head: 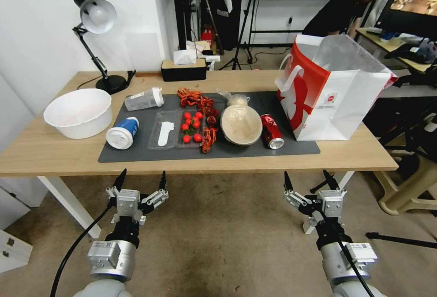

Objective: Pick up the trash from the table and place it into the takeout bag.

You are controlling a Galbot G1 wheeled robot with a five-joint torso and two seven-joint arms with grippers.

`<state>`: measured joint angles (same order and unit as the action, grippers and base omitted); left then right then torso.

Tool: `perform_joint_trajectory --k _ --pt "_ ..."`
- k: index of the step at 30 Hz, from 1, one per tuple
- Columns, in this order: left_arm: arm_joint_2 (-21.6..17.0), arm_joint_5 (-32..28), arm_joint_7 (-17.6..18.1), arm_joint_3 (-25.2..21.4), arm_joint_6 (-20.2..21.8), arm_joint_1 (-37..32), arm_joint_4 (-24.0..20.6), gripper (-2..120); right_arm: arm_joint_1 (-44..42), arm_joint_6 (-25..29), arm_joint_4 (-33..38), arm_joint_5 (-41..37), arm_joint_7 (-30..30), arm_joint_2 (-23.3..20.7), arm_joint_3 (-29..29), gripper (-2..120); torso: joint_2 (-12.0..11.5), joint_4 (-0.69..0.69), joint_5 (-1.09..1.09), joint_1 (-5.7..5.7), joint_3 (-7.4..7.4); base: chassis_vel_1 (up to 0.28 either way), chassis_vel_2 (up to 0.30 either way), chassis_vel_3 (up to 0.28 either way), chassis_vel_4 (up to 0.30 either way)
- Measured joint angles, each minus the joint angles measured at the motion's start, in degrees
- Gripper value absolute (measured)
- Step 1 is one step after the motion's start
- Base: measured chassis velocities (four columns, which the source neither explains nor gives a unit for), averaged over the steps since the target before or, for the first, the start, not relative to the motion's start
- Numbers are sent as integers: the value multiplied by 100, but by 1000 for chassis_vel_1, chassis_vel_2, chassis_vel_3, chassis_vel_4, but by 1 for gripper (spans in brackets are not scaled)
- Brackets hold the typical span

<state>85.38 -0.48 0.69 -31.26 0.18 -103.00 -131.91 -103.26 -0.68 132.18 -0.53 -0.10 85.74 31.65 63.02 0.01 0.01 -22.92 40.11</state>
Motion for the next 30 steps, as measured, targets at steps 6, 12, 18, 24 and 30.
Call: perform_joint_trajectory --k 6,12,18,24,30 --pt "-606 -610 800 304 268 176 -257 100 -210 -957 626 -679 -263 -336 365 100 0 -1 -4 0 0 0 0 0 0" --pt "-1393 -1410 1834 698 621 403 -592 100 -6 -1014 547 -1200 -400 -735 542 100 0 1 2 0 0 0 0 0 0" --pt "-1538 -1539 1958 700 577 381 -582 100 187 -948 356 -1306 -368 -962 614 100 0 -1 -1 0 0 0 0 0 0" --pt "-1504 -1493 1945 679 541 276 -573 100 338 -884 172 -1367 -329 -1053 609 100 0 -1 -1 0 0 0 0 0 0" --pt "-1462 -1473 1928 652 543 232 -592 100 573 -850 -22 -1544 -206 -1237 539 100 0 -1 0 0 0 0 0 0 0"
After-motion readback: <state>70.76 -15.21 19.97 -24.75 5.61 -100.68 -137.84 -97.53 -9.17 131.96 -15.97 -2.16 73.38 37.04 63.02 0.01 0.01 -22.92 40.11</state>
